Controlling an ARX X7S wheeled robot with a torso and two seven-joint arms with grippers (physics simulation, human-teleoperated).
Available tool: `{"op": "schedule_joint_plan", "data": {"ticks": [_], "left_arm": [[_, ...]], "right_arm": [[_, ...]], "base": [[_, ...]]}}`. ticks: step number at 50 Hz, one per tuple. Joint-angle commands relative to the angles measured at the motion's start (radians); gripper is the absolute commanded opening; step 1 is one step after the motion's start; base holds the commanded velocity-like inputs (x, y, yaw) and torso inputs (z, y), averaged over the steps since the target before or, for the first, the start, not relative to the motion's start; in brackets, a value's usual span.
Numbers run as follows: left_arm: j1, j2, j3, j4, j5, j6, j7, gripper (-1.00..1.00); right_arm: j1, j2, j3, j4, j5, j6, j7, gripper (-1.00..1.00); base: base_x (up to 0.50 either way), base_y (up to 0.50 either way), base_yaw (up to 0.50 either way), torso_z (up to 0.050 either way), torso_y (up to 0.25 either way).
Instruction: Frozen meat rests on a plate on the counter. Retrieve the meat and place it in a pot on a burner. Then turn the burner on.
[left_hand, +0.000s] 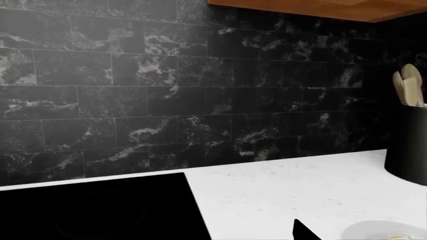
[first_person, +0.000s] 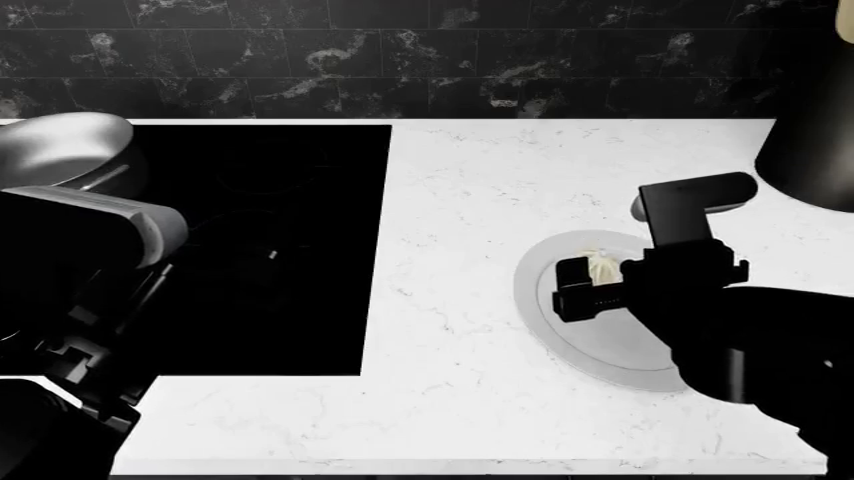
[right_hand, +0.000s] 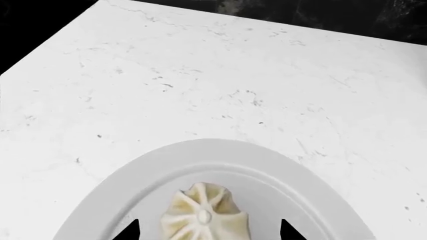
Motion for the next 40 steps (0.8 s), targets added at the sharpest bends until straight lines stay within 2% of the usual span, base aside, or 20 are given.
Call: {"op": "schedule_joint_plan", "data": {"ticks": [1,40], "left_arm": [[-0.007,-0.002,0.001,0.002,-0.034,-0.01,-0.021,1.0],[0.016,-0.029,0.025,-0.02,0.004,0.041,-0.01,1.0]], "right_arm": [[0.025,-0.008,-0.023,0.03,-0.016,-0.01,-0.019,1.0],[0.024,-0.014,-0.091,0.085,-0.073,-0.061,-0.073,1.0]], "base": [[0.0,0.0,0.0,0.0,0.0],[0.0,0.0,0.0,0.0,0.0]]}}
